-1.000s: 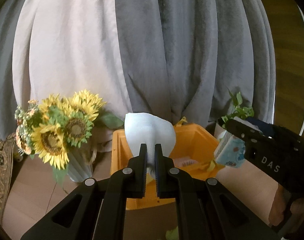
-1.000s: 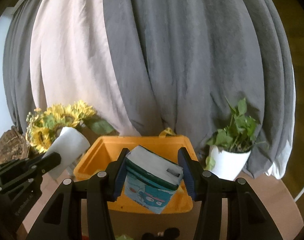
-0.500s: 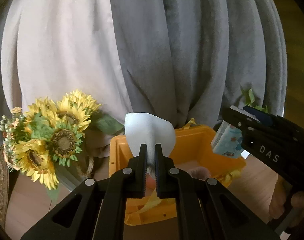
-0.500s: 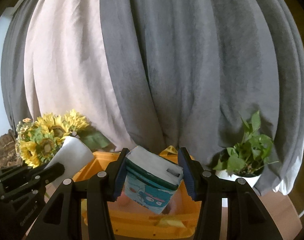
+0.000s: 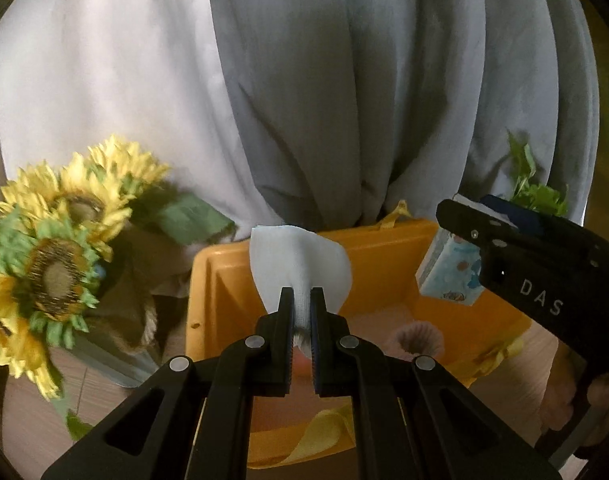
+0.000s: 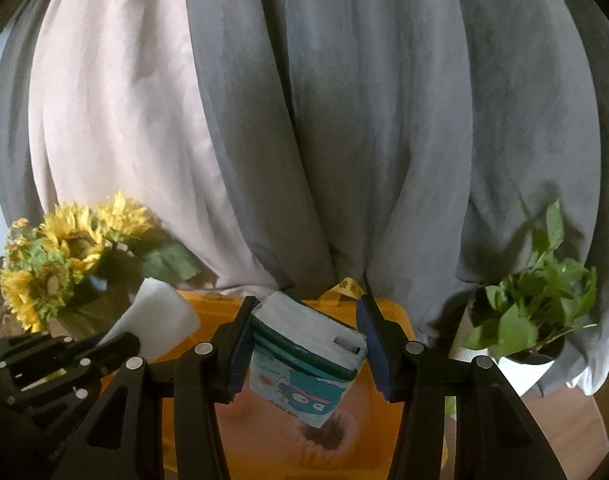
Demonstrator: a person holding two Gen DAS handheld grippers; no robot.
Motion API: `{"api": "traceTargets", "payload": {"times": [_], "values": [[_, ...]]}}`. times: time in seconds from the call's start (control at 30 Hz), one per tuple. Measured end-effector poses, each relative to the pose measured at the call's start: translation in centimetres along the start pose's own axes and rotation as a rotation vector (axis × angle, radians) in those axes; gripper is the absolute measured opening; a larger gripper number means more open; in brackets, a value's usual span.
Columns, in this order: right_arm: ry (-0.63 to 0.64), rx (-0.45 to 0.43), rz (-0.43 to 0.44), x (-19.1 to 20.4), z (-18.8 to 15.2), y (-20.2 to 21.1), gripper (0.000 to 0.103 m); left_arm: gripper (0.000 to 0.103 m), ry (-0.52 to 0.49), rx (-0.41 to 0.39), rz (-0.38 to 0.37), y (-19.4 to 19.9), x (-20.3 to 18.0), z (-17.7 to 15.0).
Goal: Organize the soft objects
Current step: 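Open both tools to drop the cloth and tissue pack into the crate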
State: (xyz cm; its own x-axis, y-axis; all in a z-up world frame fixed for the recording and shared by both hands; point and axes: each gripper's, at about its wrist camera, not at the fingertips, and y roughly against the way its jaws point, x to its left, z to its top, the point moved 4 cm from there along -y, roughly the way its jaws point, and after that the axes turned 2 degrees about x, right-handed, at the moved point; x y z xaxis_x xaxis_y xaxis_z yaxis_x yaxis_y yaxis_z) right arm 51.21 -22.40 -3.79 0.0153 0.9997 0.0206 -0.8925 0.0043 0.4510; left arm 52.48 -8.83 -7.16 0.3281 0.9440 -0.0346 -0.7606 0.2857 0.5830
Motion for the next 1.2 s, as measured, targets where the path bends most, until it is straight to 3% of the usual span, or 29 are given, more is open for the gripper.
{"api": "traceTargets", "payload": {"times": [0.1,0.2,0.37,0.53,1.2], "values": [[-0.006,0.057,0.029,0.0,-0.4,-1.3,0.052,0.012,0.005,0.023,-0.007,-1.0,-0.1,-0.2],[-0.021,0.094,0.028,-0.3,-0.9,-2.3,0.057,0.029,0.009,0.036,-0.009,-1.5,-0.1,-0.4],[-0.023,0.105,0.003,-0.7,-1.3,-2.4,0.071,0.039,0.012,0.041,-0.006,-1.4,0.2,-0.6],[-0.031,0.103,-0.023,-1.2,-1.3,-1.7,0.076,0.053,0.025,0.033,0.011,-0.4,0.2,-0.5],[-0.035,0.062,-0.071,-0.8,-2.0,6.8,0.077,0.056,0.047,-0.047,0.054,8.3,0.1,-1.8]]}}
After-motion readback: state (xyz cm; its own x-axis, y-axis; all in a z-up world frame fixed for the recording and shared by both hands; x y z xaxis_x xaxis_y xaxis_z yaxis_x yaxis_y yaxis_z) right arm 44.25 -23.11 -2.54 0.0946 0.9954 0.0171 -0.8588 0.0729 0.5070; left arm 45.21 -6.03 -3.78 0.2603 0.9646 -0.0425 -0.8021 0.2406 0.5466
